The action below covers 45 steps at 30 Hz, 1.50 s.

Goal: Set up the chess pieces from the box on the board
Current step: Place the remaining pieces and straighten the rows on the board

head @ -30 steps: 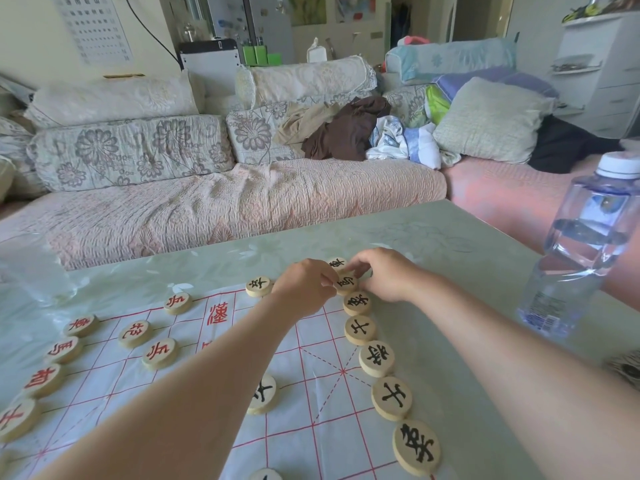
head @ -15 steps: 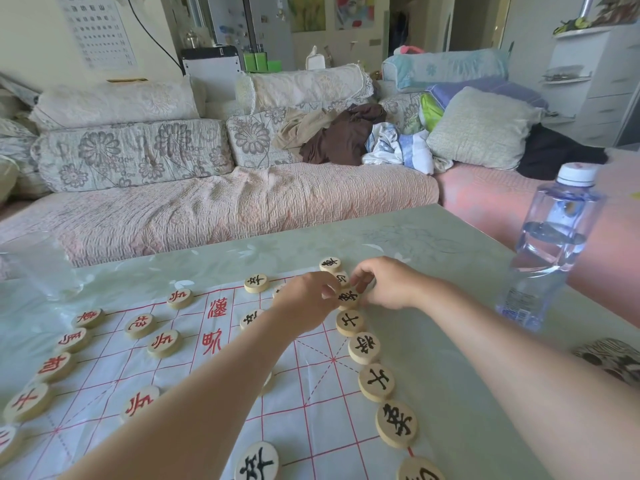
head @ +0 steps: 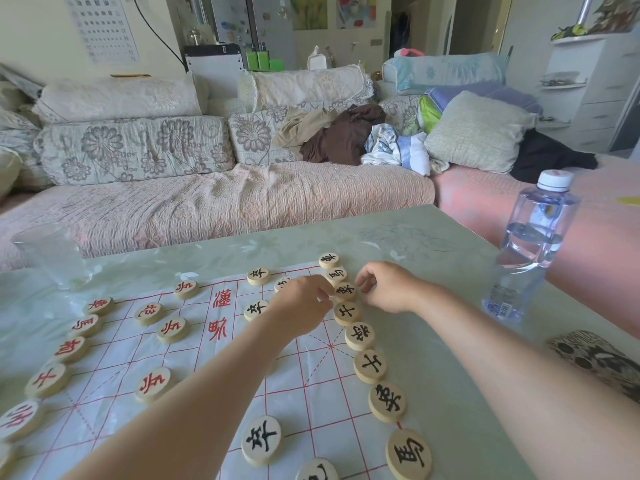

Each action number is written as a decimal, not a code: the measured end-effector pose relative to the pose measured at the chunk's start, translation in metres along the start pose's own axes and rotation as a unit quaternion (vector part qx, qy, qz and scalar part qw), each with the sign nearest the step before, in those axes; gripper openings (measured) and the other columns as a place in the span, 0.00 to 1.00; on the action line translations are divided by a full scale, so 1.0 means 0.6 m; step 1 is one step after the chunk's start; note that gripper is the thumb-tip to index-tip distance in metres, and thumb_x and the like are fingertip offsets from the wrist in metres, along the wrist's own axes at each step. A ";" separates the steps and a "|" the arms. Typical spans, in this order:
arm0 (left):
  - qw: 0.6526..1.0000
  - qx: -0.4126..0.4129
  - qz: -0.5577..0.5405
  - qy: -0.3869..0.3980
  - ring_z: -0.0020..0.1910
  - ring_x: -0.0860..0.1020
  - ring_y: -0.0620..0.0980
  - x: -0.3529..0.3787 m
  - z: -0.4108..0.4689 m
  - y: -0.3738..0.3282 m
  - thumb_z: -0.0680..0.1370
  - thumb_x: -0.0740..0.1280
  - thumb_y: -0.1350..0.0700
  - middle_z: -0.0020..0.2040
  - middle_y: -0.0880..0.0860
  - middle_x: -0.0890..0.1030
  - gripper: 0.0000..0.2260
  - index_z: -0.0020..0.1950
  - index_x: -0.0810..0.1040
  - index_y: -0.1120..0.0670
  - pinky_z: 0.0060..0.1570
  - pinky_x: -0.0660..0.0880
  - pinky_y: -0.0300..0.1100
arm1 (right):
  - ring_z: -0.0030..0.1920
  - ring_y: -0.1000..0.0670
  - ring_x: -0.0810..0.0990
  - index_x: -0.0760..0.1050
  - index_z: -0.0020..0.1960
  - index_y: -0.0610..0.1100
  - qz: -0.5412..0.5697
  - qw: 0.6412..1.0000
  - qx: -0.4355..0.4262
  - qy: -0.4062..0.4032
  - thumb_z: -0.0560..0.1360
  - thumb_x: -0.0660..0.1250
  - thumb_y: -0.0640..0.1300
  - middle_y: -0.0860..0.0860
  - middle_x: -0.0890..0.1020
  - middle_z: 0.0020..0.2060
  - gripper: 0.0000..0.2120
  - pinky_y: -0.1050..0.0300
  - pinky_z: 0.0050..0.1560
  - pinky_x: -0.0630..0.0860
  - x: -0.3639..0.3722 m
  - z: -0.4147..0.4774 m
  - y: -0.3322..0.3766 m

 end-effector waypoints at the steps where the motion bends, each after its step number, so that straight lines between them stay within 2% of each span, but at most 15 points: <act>1: 1.000 0.001 0.000 0.005 0.39 0.75 0.44 -0.001 -0.006 0.000 0.76 0.66 0.54 0.50 0.43 0.81 0.08 0.55 0.79 0.47 0.33 0.69 0.35 | 0.48 0.53 0.78 0.75 0.53 0.52 0.016 1.000 0.004 -0.002 0.73 0.70 0.41 0.54 0.80 0.50 0.11 0.61 0.46 0.71 0.005 -0.010 0.000; 5: 1.000 0.001 -0.022 0.016 0.42 0.76 0.44 0.005 -0.028 -0.003 0.75 0.68 0.54 0.51 0.44 0.81 0.08 0.54 0.80 0.48 0.40 0.71 0.35 | 0.47 0.54 0.79 0.76 0.50 0.53 0.090 0.994 0.002 -0.055 0.74 0.71 0.42 0.56 0.81 0.49 0.09 0.64 0.46 0.71 0.027 -0.055 -0.010; 9: 0.999 0.008 -0.033 0.008 0.40 0.75 0.42 0.011 -0.037 -0.010 0.74 0.70 0.55 0.49 0.43 0.82 0.08 0.53 0.81 0.48 0.41 0.72 0.34 | 0.45 0.56 0.80 0.77 0.48 0.53 0.150 0.985 -0.003 -0.090 0.73 0.70 0.37 0.56 0.83 0.48 0.11 0.67 0.46 0.73 0.031 -0.076 -0.023; 11: 1.000 0.009 -0.027 0.003 0.40 0.75 0.42 0.013 -0.037 -0.014 0.74 0.71 0.54 0.49 0.43 0.82 0.08 0.52 0.81 0.47 0.41 0.73 0.36 | 0.45 0.55 0.80 0.78 0.48 0.54 0.155 0.984 -0.009 -0.087 0.72 0.72 0.37 0.56 0.83 0.47 0.12 0.65 0.48 0.74 0.029 -0.075 -0.023; 14: 1.000 0.013 -0.025 0.005 0.40 0.76 0.44 0.018 -0.031 -0.017 0.73 0.73 0.54 0.48 0.43 0.82 0.09 0.53 0.81 0.47 0.44 0.76 0.39 | 0.44 0.57 0.81 0.80 0.49 0.54 0.154 0.985 -0.017 -0.072 0.71 0.74 0.37 0.57 0.84 0.46 0.13 0.68 0.44 0.73 0.027 -0.070 -0.022; 19: 0.999 0.006 -0.037 0.006 0.41 0.76 0.44 0.026 -0.022 -0.014 0.72 0.73 0.53 0.47 0.42 0.81 0.10 0.52 0.80 0.46 0.47 0.78 0.43 | 0.41 0.59 0.80 0.82 0.51 0.53 0.146 0.987 -0.025 -0.056 0.70 0.76 0.39 0.57 0.84 0.45 0.13 0.67 0.43 0.73 0.026 -0.058 -0.022; 23: 0.999 0.003 -0.042 0.011 0.41 0.77 0.45 0.026 -0.023 -0.015 0.72 0.73 0.53 0.47 0.41 0.80 0.11 0.54 0.79 0.46 0.47 0.78 0.44 | 0.44 0.57 0.81 0.81 0.51 0.54 0.138 0.989 -0.028 -0.041 0.69 0.77 0.38 0.56 0.84 0.47 0.15 0.60 0.52 0.78 0.025 -0.048 -0.022; 25: 1.000 -0.007 -0.027 -0.001 0.43 0.77 0.45 0.022 -0.025 -0.013 0.73 0.72 0.53 0.48 0.40 0.80 0.12 0.54 0.78 0.44 0.47 0.78 0.45 | 0.45 0.56 0.81 0.81 0.51 0.55 0.134 0.990 -0.031 -0.041 0.69 0.77 0.38 0.57 0.84 0.48 0.16 0.59 0.53 0.77 0.022 -0.047 -0.021; 31: 0.998 -0.047 0.036 -0.016 0.49 0.79 0.47 0.022 -0.027 -0.007 0.75 0.67 0.52 0.50 0.43 0.81 0.08 0.52 0.80 0.42 0.46 0.79 0.44 | 0.42 0.56 0.81 0.81 0.53 0.52 0.127 0.991 -0.023 -0.035 0.69 0.76 0.37 0.55 0.85 0.46 0.16 0.57 0.51 0.79 0.025 -0.043 -0.023; 34: 0.998 -0.050 0.024 0.003 0.48 0.80 0.49 0.028 -0.026 -0.012 0.76 0.64 0.54 0.52 0.47 0.82 0.11 0.56 0.81 0.43 0.48 0.80 0.45 | 0.41 0.61 0.78 0.80 0.57 0.53 0.111 0.993 -0.021 -0.034 0.70 0.75 0.39 0.57 0.83 0.47 0.18 0.63 0.46 0.76 0.025 -0.043 -0.022; 37: 0.997 -0.067 -0.022 0.010 0.39 0.79 0.49 0.029 -0.022 -0.018 0.77 0.59 0.55 0.49 0.49 0.82 0.14 0.56 0.80 0.41 0.37 0.78 0.43 | 0.40 0.63 0.75 0.79 0.59 0.54 0.091 0.995 -0.028 -0.036 0.69 0.77 0.41 0.58 0.81 0.50 0.20 0.68 0.42 0.70 0.022 -0.046 -0.019; 39: 0.995 -0.077 -0.063 0.005 0.30 0.75 0.47 0.027 -0.021 -0.023 0.77 0.61 0.51 0.46 0.47 0.83 0.11 0.55 0.80 0.42 0.30 0.72 0.39 | 0.39 0.63 0.74 0.79 0.58 0.55 0.090 0.995 -0.029 -0.043 0.68 0.78 0.43 0.58 0.81 0.50 0.21 0.67 0.41 0.68 0.021 -0.048 -0.018; 41: 0.994 -0.070 -0.083 0.004 0.31 0.74 0.45 0.024 -0.022 -0.032 0.76 0.64 0.47 0.46 0.45 0.82 0.09 0.55 0.78 0.43 0.30 0.69 0.37 | 0.37 0.63 0.74 0.79 0.57 0.56 0.093 0.994 -0.032 -0.051 0.67 0.80 0.45 0.58 0.81 0.48 0.21 0.69 0.39 0.67 0.018 -0.049 -0.016; 43: 0.991 -0.064 -0.117 -0.001 0.35 0.76 0.45 0.024 -0.018 -0.037 0.75 0.67 0.50 0.45 0.45 0.82 0.09 0.55 0.78 0.44 0.29 0.69 0.37 | 0.36 0.63 0.74 0.79 0.57 0.56 0.099 0.993 -0.037 -0.057 0.66 0.81 0.45 0.58 0.81 0.46 0.22 0.69 0.37 0.66 0.016 -0.050 -0.015; 45: 0.984 -0.060 -0.165 -0.021 0.39 0.79 0.50 0.021 -0.013 -0.041 0.76 0.67 0.54 0.44 0.47 0.82 0.09 0.55 0.80 0.46 0.30 0.72 0.39 | 0.35 0.62 0.75 0.79 0.55 0.57 0.114 0.991 -0.041 -0.065 0.66 0.80 0.42 0.58 0.81 0.44 0.21 0.66 0.38 0.68 0.010 -0.052 -0.011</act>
Point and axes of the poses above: each hand's wrist, its own z-axis towards the middle knuckle, its own x-axis out of the palm, y = z × x, the point moved 6 cm from there along z, towards the middle knuckle
